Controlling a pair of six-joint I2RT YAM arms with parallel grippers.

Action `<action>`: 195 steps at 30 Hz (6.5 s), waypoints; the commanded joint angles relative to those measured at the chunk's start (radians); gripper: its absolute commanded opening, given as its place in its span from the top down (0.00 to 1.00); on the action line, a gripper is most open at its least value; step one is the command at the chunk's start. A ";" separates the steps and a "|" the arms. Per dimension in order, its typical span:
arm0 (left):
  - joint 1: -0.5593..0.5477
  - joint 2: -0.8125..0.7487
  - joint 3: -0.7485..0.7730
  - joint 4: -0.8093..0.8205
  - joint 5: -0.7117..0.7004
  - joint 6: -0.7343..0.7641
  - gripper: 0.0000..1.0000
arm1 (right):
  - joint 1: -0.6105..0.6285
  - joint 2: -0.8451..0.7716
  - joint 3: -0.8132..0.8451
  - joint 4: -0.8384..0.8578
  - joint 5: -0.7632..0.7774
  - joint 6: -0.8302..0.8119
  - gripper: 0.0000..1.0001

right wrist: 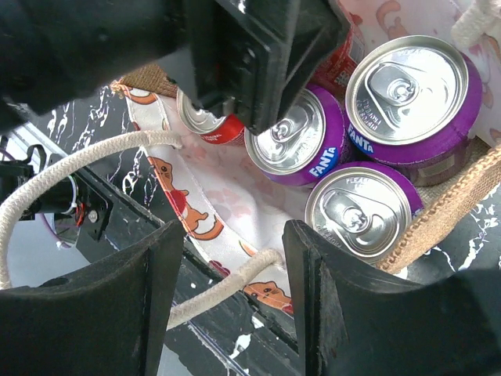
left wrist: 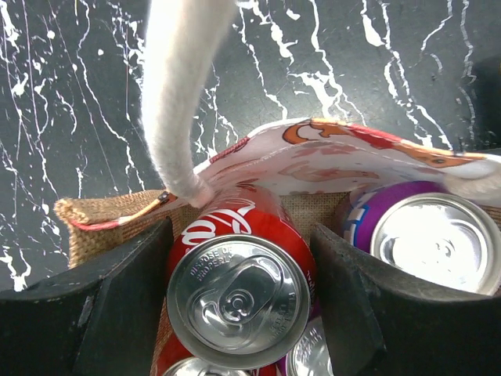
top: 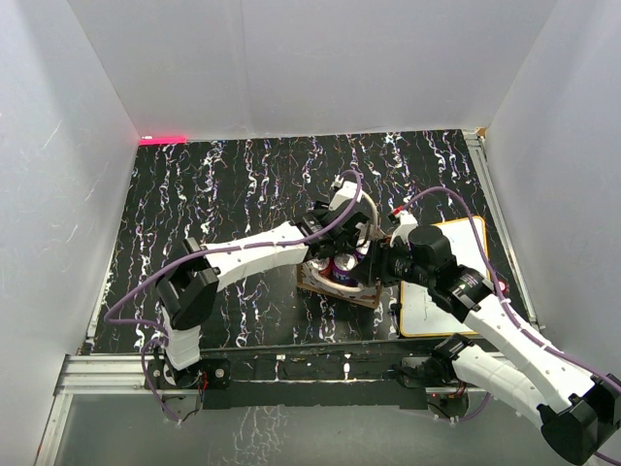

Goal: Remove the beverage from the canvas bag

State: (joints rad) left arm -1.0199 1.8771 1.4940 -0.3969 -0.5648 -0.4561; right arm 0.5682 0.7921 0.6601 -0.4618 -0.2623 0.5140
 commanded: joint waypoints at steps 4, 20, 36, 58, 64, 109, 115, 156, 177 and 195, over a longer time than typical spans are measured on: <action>-0.006 -0.159 0.063 0.012 0.009 0.064 1.00 | -0.004 -0.008 0.007 0.016 0.037 -0.014 0.43; -0.006 -0.167 0.192 -0.067 0.024 0.080 1.00 | -0.004 -0.002 -0.013 0.038 0.039 -0.017 0.43; -0.006 -0.170 0.385 -0.183 -0.033 0.113 1.00 | -0.004 -0.004 -0.017 0.045 0.047 -0.019 0.43; -0.005 -0.573 0.090 -0.145 -0.456 0.188 1.00 | -0.004 0.037 -0.016 0.069 0.035 -0.032 0.43; -0.003 -0.638 -0.103 -0.209 -0.476 -0.040 1.00 | -0.004 0.041 -0.028 0.085 0.021 -0.025 0.43; 0.587 -0.377 -0.570 0.359 -0.071 -0.057 1.00 | -0.004 0.006 -0.070 0.087 0.014 -0.006 0.42; 0.587 -0.377 -0.554 0.300 -0.085 -0.089 0.89 | -0.004 -0.017 -0.075 0.079 0.020 -0.002 0.42; 0.552 -0.662 -0.485 0.272 0.757 -0.068 0.03 | 0.005 0.068 0.043 0.133 -0.239 0.050 0.41; 0.242 -0.530 -0.427 0.289 0.680 -0.016 0.05 | 0.046 0.038 -0.278 0.291 -0.281 0.138 0.55; 0.066 -0.371 -0.240 0.050 0.419 0.243 0.29 | 0.048 0.021 -0.282 0.232 -0.212 0.107 0.55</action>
State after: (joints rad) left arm -0.9409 1.5146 1.1984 -0.2775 -0.0818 -0.2764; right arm 0.6136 0.7963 0.4206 -0.0952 -0.5434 0.6548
